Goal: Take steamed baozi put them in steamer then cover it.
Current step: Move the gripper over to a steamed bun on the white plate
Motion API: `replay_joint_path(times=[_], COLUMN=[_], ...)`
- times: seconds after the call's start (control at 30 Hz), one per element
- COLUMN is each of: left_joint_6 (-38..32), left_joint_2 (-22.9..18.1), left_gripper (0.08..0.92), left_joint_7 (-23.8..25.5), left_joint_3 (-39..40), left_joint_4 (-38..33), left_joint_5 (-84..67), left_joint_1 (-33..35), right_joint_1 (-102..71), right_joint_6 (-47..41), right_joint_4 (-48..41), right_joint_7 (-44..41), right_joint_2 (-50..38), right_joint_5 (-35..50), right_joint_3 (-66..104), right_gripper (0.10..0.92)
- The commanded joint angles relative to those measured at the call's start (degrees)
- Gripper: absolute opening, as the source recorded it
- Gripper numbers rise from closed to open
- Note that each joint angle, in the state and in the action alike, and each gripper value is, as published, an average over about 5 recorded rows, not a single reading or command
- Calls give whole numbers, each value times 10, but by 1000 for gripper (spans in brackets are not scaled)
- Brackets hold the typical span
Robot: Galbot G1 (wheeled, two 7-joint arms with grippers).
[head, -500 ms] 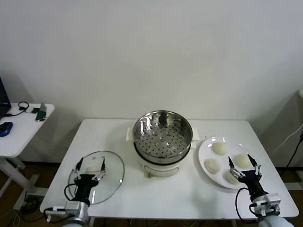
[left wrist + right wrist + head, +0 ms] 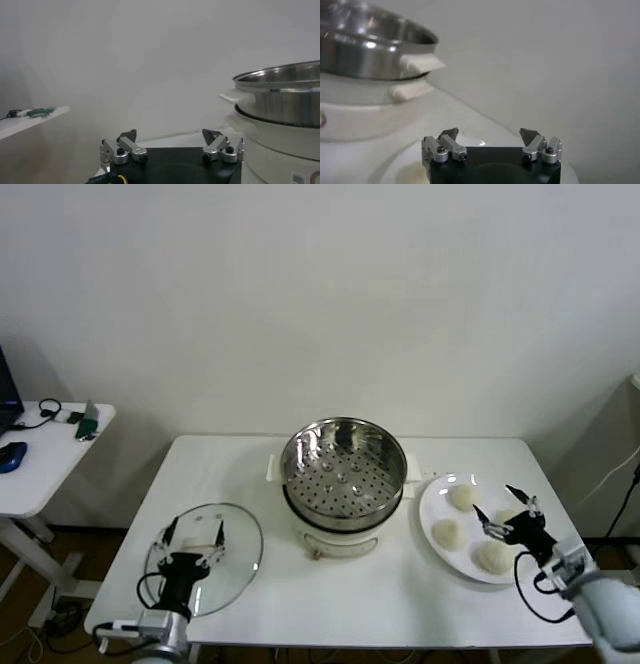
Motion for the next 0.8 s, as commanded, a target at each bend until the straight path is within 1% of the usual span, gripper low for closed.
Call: replay_joint_path(times=[0.03,0.23,0.37,0.57,0.8], left_joint_6=[1,3,6,9,11], left_joint_2=[5,8,10,10,12], left_gripper=[823,823,823,823,823], left_joint_7=[-2,-9,-12,-14,-15], left_joint_3=[5,7,6,5,0], left_joint_4=[4,6,7,6,4], left_joint_5=[-2,-3,-4,-4,-5], left_joint_1=[1,-2,-4,-5,-3], right_joint_1=[178,377,531,711,802], right_joint_6=[-42,-28,-13,10,28], right_joint_4=[-97,-179,-240,-337,-439], right_joint_7=[-194,-301,-337,-363,-372], right_joint_2=[-185,-212,-206,-151,-64], right_joint_5=[-66,-127,-152,-165,-165], right_joint_3=[-132,-338,-508,-723,-843], right_gripper=[823,823,823,823,823])
